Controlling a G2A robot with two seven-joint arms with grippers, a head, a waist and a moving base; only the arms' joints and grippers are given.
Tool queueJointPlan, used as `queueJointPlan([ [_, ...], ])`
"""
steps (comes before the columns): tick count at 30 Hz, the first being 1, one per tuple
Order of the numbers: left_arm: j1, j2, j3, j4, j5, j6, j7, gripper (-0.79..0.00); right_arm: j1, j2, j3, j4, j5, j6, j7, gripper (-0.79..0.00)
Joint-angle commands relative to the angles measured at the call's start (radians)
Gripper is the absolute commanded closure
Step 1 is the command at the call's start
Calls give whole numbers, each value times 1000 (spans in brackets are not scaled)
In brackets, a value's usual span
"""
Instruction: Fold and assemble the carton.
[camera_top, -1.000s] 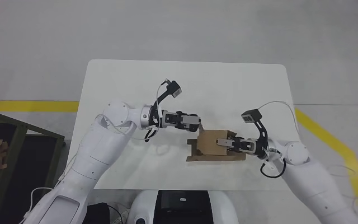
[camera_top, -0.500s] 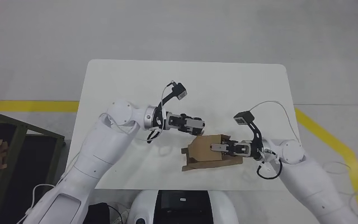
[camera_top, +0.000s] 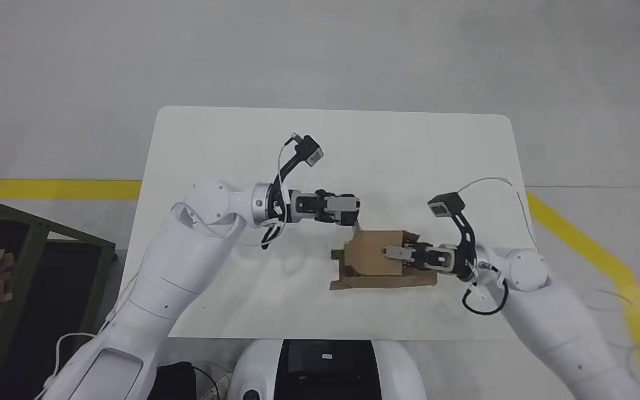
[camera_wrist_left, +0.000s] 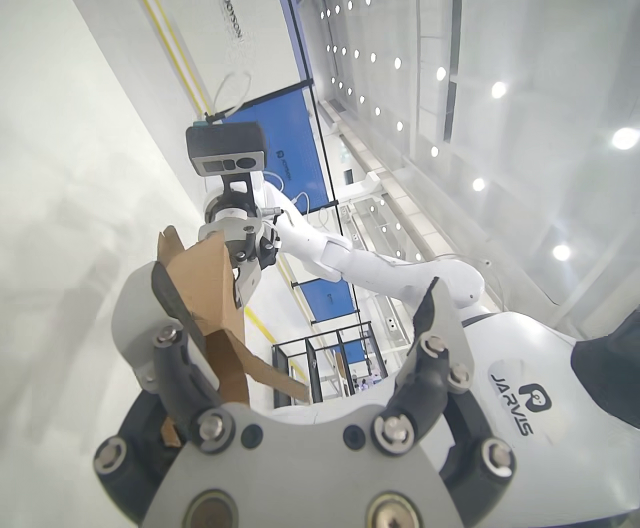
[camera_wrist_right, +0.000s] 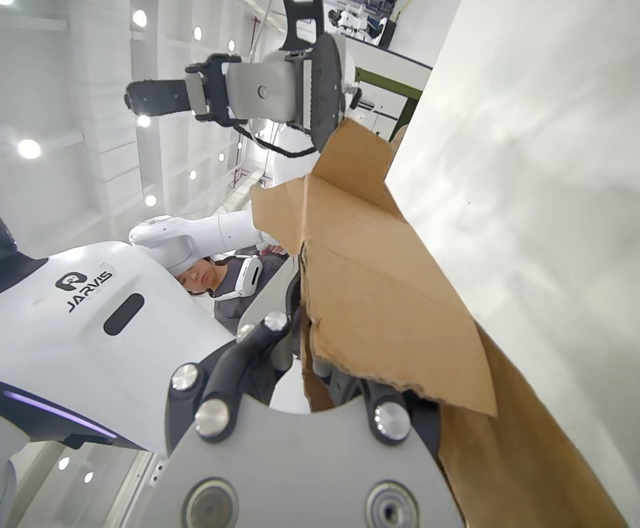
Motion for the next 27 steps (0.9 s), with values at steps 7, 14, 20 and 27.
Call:
queueJointPlan([
  [7,48,11,-21,-77,34,4,4,-785,-17,1,42,28,39,-15,-15,0],
  [14,63,11,3,-87,40,31,-19,-785,-15,-7,58,38,27,1,-66,0],
  [20,38,2,42,-52,32,43,-28,-785,-14,-13,70,30,-9,19,-120,0],
  [27,23,-3,62,-29,31,50,-39,-785,-16,-21,81,29,-44,42,-179,0],
])
